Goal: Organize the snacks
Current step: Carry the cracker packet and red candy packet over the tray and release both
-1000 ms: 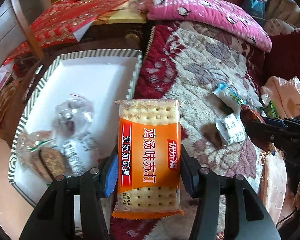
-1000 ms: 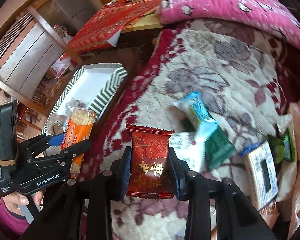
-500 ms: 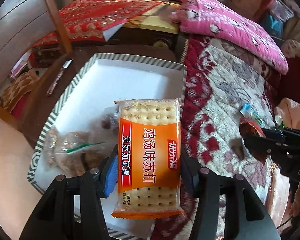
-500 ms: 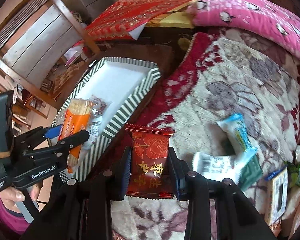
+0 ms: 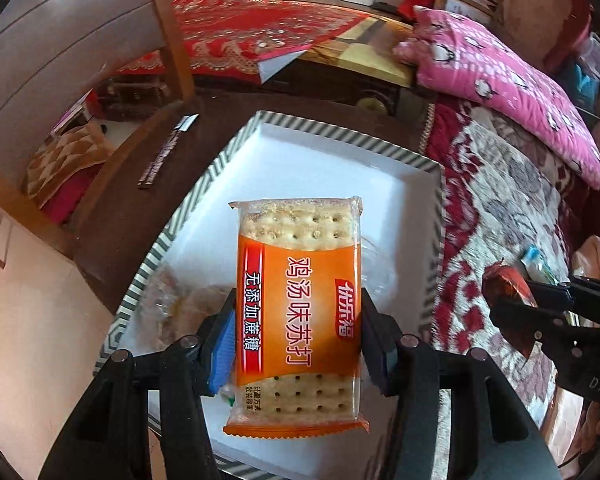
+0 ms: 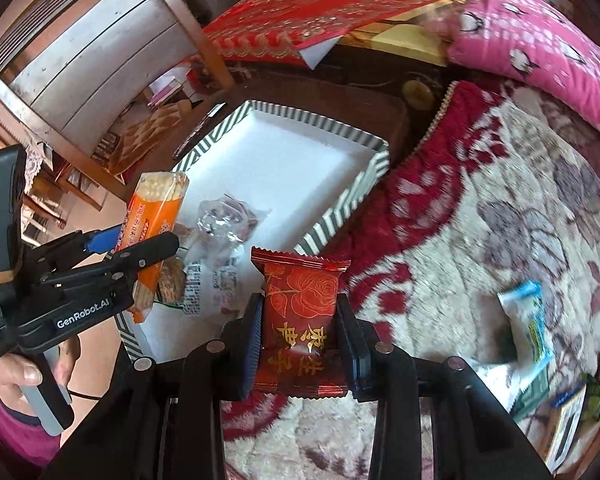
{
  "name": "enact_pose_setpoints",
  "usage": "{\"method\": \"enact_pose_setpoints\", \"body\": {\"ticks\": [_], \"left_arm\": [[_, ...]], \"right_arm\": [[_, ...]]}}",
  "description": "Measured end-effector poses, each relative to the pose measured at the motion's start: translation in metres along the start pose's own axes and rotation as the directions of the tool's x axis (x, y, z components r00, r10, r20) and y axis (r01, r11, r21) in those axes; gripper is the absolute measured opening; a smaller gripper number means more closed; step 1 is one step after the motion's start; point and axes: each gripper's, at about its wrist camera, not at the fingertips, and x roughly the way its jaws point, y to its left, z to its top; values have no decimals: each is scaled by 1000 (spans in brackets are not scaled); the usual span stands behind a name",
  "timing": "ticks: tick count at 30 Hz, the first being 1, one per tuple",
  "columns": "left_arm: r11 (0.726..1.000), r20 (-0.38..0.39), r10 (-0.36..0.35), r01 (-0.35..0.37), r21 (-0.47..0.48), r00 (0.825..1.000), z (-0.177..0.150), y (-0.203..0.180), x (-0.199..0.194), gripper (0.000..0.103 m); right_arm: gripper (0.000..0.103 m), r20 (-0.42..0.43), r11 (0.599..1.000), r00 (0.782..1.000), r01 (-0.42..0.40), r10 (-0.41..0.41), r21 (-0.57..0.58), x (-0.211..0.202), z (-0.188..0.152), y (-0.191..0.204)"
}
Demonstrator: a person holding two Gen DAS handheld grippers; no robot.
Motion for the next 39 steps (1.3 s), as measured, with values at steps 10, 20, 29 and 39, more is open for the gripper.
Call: {"method": "enact_pose_setpoints", "body": {"ticks": [10,20,29,39], "left_arm": [[999,-20,20,-21,-50,1000,9,25,14,53],[997,-48,32,-35,-70,998,14,33,29,53],[996,-75,40,-46,-79,996,17,39,42,53],[993,-97,69,-78,-89,993,18,42,52,53]], "right_arm": [[37,-32,999,999,-12,10,-44,23,19,21],[37,-51,997,999,-9,6,-74,42,36,35],[37,-77,996,997,7,-14,-94,66,53,43],[37,-113,996,993,7,-16,-84,99,61,47]]}}
